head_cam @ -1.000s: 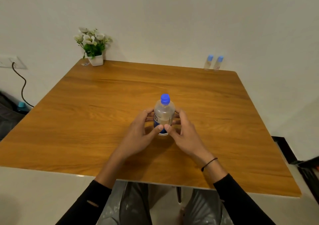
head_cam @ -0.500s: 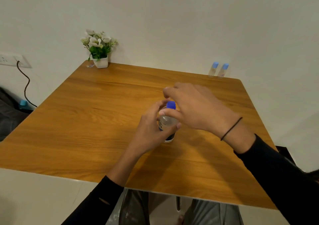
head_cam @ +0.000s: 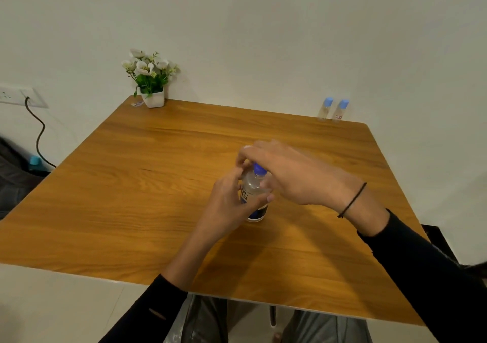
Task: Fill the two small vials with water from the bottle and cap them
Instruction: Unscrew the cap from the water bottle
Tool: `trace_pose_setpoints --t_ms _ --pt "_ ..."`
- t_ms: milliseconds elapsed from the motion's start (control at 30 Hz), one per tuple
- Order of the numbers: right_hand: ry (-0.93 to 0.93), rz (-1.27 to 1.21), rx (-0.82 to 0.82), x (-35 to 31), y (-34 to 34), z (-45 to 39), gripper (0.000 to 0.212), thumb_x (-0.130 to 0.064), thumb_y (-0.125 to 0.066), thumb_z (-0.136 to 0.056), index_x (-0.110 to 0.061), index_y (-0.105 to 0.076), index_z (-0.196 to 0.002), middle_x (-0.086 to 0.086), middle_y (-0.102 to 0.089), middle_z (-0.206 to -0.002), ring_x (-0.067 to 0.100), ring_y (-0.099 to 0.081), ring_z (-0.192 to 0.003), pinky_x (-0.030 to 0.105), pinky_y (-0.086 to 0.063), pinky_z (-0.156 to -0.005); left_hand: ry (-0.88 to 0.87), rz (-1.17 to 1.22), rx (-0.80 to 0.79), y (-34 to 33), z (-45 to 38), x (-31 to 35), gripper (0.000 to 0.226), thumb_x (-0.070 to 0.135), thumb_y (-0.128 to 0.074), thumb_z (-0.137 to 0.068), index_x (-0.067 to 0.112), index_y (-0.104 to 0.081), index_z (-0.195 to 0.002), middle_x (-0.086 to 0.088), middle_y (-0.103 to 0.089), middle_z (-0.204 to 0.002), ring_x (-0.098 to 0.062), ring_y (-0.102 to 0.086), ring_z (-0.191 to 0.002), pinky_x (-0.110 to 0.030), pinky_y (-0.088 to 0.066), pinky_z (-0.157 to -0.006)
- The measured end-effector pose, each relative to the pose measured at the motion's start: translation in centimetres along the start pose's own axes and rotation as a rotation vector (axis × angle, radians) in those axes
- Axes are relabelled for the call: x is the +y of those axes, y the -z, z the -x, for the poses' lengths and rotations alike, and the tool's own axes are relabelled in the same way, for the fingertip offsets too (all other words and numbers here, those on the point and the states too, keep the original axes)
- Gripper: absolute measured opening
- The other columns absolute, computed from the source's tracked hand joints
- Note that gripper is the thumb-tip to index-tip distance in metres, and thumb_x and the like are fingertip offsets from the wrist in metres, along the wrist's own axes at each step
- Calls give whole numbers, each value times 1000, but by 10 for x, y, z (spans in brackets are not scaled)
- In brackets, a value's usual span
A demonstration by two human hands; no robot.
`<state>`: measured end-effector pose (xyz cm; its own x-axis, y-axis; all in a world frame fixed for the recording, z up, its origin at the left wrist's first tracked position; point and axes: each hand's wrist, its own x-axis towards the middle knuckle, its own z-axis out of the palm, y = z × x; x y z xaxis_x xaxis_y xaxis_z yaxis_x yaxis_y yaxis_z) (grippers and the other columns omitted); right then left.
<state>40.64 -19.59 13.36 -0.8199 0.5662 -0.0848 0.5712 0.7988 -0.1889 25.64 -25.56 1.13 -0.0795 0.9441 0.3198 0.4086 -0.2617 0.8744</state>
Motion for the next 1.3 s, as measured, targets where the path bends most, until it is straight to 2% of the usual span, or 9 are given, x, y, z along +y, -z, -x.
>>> trace_pose_setpoints --t_ms 133,300,433,533,733,833,967,1167,1300 --pt "-74 154 100 -8 2 2 49 -59 -65 -97 -33 -48 -135 -4 -49 -126 17 -52 -105 34 -54 -78 -5 3 -9 1 0 0 68 34 -86 -86 16 -54 -143 17 -69 -122 1 -67 -113 -13 -54 -91" --pt "-37 251 63 -9 1 -7 45 -29 -83 -92 -34 -39 -98 -8 -44 -93 17 -47 -82 25 -26 -55 0 13 -18 2 0 -2 63 37 -87 -84 33 -52 -136 22 -68 -125 2 -65 -118 -13 -51 -99" --pt "1 146 3 -5 6 -4 45 -18 -83 -91 -33 -48 -115 -7 -50 -112 15 -48 -102 23 -35 -67 4 36 -14 1 2 0 63 34 -87 -84 37 -51 -135 22 -68 -125 4 -65 -118 -13 -51 -98" --pt "-42 112 34 -6 3 0 62 -46 -75 -95 -31 -40 -145 -2 -45 -136 17 -47 -116 25 -42 -74 -6 13 -1 1 3 2 64 40 -83 -83 50 -44 -133 24 -68 -120 7 -67 -112 -9 -49 -92" --pt "-85 273 98 -10 1 -2 42 -32 -83 -93 -27 -46 -113 -6 -39 -100 15 -47 -84 23 -19 -53 -23 -26 -10 0 2 0 59 43 -82 -83 50 -46 -130 28 -64 -122 10 -62 -116 -4 -46 -95" --pt "-47 189 33 -10 5 -1 53 -23 -85 -89 -28 -49 -127 -3 -42 -115 5 -38 -85 18 -27 -57 -26 -33 -2 1 2 -1 61 38 -83 -84 53 -44 -128 32 -63 -121 12 -62 -115 -6 -47 -97" --pt "-94 135 115 -14 4 0 67 -56 -70 -95 -30 -38 -148 4 -42 -138 20 -48 -114 31 -47 -72 -28 -44 -2 0 3 -3 61 31 -84 -86 45 -47 -132 35 -66 -115 11 -65 -111 -6 -49 -90" --pt "-82 213 105 -5 3 -7 44 -24 -85 -90 -30 -42 -100 -6 -43 -96 19 -50 -82 27 -25 -53 -21 -45 -14 0 2 -3 58 31 -86 -86 49 -48 -126 40 -63 -120 8 -63 -116 -6 -46 -95" --pt "-37 92 17 -4 9 0 68 -32 -86 -87 -36 -45 -141 -4 -47 -130 15 -48 -113 28 -51 -75 2 -29 -12 1 2 -2 63 33 -85 -85 52 -45 -129 35 -66 -119 8 -65 -114 -5 -46 -95"
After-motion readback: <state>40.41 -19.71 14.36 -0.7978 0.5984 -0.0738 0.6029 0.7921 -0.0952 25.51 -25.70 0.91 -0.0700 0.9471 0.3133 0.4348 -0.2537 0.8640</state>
